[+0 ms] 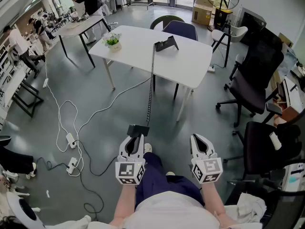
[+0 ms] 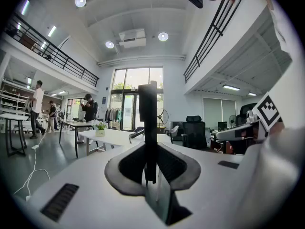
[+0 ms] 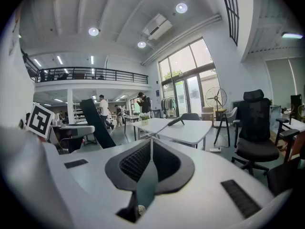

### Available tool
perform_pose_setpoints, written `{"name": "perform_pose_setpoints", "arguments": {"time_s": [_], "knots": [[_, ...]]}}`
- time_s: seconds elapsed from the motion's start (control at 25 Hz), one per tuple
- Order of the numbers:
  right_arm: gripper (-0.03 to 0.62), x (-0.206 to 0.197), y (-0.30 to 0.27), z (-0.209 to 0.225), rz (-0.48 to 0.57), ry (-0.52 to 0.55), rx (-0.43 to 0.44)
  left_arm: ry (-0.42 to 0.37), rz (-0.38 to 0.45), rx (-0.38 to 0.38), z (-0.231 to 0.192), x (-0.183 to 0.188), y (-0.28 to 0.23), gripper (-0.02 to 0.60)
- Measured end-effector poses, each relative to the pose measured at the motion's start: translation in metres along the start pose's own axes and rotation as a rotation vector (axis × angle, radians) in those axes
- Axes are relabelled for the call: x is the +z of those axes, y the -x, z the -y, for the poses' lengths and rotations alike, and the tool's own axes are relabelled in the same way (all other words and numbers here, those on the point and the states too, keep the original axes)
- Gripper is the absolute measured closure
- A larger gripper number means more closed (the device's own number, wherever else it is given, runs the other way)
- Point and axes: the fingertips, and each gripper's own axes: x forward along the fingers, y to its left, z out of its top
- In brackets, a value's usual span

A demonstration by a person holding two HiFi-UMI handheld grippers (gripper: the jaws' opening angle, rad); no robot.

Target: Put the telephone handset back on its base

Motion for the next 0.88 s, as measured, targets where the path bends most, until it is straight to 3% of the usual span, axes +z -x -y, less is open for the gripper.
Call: {"name": "perform_pose_setpoints", "arguments": {"time_s": [0.88], "knots": [[0.551,-0.010,0.002,0.014,-0.022,-0.057,-0.007,0.005,-0.025,-0.002,0.012,-0.004,-0.006,0.505]]}}
